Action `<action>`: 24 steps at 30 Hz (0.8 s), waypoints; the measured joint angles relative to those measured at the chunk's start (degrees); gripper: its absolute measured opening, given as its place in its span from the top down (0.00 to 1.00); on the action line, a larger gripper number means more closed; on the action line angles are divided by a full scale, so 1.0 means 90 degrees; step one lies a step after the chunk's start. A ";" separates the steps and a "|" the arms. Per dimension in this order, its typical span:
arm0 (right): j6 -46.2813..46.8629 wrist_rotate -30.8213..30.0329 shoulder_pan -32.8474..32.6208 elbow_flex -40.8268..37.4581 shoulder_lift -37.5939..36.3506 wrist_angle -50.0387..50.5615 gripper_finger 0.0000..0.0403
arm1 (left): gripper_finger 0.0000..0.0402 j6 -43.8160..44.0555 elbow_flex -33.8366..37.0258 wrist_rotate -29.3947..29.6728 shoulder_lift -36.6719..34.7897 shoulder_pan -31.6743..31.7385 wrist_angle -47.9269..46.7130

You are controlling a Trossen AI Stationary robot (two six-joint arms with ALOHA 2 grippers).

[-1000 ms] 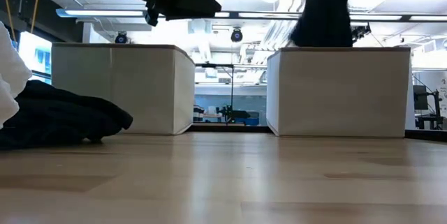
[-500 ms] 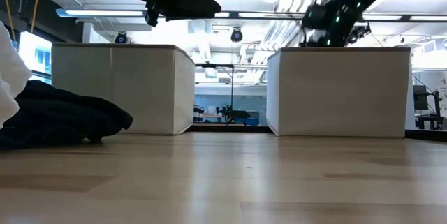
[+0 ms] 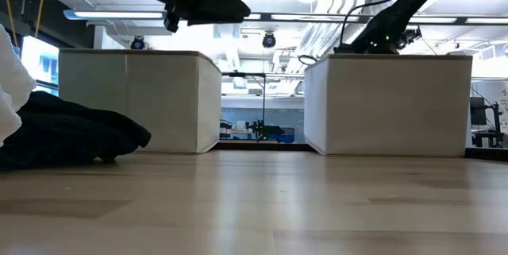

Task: Sort clothes
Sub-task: Put the black boxers into the right brown laundry organizer, then put the black shorts into the right brown laundry organizer

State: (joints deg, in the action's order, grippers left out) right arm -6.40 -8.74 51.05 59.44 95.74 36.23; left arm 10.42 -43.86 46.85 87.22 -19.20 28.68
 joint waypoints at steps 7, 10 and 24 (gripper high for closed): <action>0.0001 -0.0078 0.0000 0.0354 -0.0830 0.0297 0.59 | 0.79 0.0002 0.0000 0.0000 -0.0002 0.0002 -0.0048; 0.0114 -0.0071 -0.0002 0.0499 -0.1422 0.0301 0.53 | 0.79 0.0002 0.0000 0.0000 -0.0002 0.0002 -0.0051; 0.0499 0.0481 -0.1436 -0.0559 -0.4712 -0.0744 0.51 | 0.79 0.0002 0.0000 0.0000 -0.0002 0.0002 -0.0100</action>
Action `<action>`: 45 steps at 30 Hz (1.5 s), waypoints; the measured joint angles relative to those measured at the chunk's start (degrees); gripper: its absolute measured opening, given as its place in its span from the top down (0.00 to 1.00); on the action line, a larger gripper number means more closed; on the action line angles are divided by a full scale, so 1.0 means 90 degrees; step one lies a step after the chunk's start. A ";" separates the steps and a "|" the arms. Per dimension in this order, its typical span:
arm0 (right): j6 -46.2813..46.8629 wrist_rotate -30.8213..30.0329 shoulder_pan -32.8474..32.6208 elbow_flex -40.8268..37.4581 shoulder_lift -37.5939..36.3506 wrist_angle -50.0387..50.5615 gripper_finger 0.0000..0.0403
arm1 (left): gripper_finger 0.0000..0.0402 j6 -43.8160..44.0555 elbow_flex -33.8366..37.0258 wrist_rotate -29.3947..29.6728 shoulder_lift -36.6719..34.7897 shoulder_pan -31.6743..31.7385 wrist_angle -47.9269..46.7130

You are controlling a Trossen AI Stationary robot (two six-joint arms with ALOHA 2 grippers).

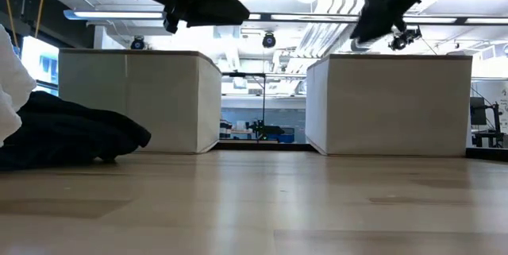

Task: Sort clothes
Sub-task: Put the black shorts into the right brown laundry organizer

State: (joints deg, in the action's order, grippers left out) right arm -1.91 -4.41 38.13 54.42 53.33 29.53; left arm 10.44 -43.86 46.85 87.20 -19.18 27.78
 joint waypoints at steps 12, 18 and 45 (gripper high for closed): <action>0.0338 -0.0093 -0.3740 -0.3149 -0.2325 -0.4609 0.51 | 0.79 -0.0796 -0.0138 -0.0042 0.0000 -0.0226 0.0006; 0.0195 -0.1638 -0.5085 -0.3765 -0.1948 -0.5222 0.51 | 0.79 -0.2412 -0.1315 0.0071 0.0000 -0.1003 -0.1199; 0.0447 -0.1901 -0.6672 -0.3769 0.0701 -0.7229 0.51 | 0.69 0.8397 -0.2168 -0.2482 -0.0091 -0.1865 -1.2110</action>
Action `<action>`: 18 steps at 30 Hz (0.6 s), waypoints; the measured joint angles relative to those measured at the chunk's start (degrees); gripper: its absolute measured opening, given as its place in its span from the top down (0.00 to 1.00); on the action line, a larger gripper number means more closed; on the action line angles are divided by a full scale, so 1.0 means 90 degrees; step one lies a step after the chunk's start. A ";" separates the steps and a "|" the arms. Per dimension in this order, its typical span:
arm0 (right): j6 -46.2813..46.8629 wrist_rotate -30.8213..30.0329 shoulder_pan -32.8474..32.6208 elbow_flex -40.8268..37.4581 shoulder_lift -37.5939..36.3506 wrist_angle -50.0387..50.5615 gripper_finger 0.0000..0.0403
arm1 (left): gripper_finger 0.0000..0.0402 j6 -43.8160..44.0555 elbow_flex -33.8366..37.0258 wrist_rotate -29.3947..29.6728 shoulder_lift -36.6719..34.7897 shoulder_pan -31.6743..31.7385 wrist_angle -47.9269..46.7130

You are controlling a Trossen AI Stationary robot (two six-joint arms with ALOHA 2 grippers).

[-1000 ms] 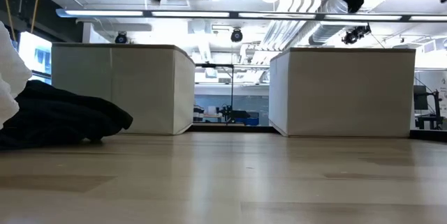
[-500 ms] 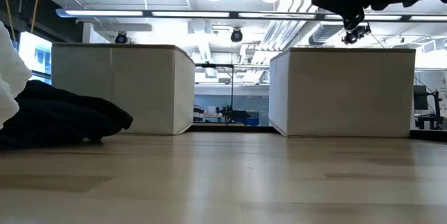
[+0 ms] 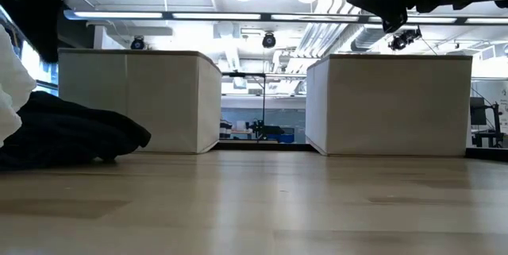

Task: Sort clothes
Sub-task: Put the black shorts into the right brown laundry organizer

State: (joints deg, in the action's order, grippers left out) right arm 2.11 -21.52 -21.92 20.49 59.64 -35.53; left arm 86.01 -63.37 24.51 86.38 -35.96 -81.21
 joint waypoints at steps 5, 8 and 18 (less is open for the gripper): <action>0.0000 -0.0002 0.0001 0.0002 0.0000 -0.0043 0.51 | 0.57 0.0277 0.1093 -0.0272 -0.0294 0.0405 0.1157; 0.0002 -0.0002 0.0001 0.0002 0.0000 -0.0046 0.51 | 0.52 0.0034 0.1879 -0.0647 -0.0472 0.0676 0.2239; 0.0050 -0.0005 0.0001 0.0007 0.0000 -0.0041 0.51 | 0.75 -0.0792 0.3354 -0.1119 -0.0606 0.1391 0.4209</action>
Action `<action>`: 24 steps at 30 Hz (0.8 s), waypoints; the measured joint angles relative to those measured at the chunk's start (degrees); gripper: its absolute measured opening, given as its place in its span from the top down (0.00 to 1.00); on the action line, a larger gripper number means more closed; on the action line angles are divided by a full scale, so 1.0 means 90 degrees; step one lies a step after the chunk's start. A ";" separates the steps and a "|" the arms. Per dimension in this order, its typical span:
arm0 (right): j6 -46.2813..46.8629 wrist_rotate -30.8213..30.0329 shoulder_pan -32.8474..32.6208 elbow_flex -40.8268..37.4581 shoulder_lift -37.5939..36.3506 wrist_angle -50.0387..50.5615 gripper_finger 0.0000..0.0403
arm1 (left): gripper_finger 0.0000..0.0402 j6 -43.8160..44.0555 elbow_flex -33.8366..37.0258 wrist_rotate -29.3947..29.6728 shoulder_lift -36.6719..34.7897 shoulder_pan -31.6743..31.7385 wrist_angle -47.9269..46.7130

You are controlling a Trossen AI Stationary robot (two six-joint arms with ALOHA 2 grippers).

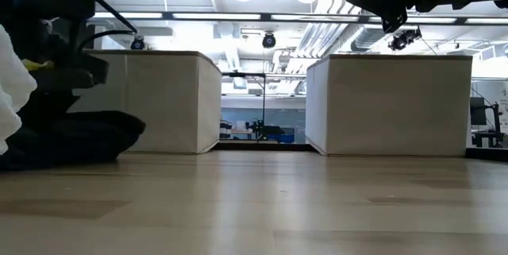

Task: Sort clothes
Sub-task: Put the black shorts into the right brown laundry organizer

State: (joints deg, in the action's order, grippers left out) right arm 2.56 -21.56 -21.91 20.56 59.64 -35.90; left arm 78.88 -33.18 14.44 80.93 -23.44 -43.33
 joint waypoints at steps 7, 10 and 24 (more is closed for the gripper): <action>0.0002 -0.0137 0.0005 0.0000 0.0000 -0.0005 0.51 | 0.95 -0.0976 -0.0938 0.0800 -0.0461 0.0130 -0.0441; 0.0006 -0.0151 0.0002 0.0000 0.0000 0.0000 0.51 | 0.98 -0.1571 -0.1616 0.1506 -0.0789 0.0155 -0.0586; 0.0012 -0.0148 0.0002 0.0000 0.0000 0.0015 0.51 | 0.99 -0.6170 -0.4415 0.4059 -0.1613 0.0237 0.0812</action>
State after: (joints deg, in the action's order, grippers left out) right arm 2.66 -22.90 -21.89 20.56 59.64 -35.77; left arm 23.35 -72.92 50.97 66.41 -21.31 -36.01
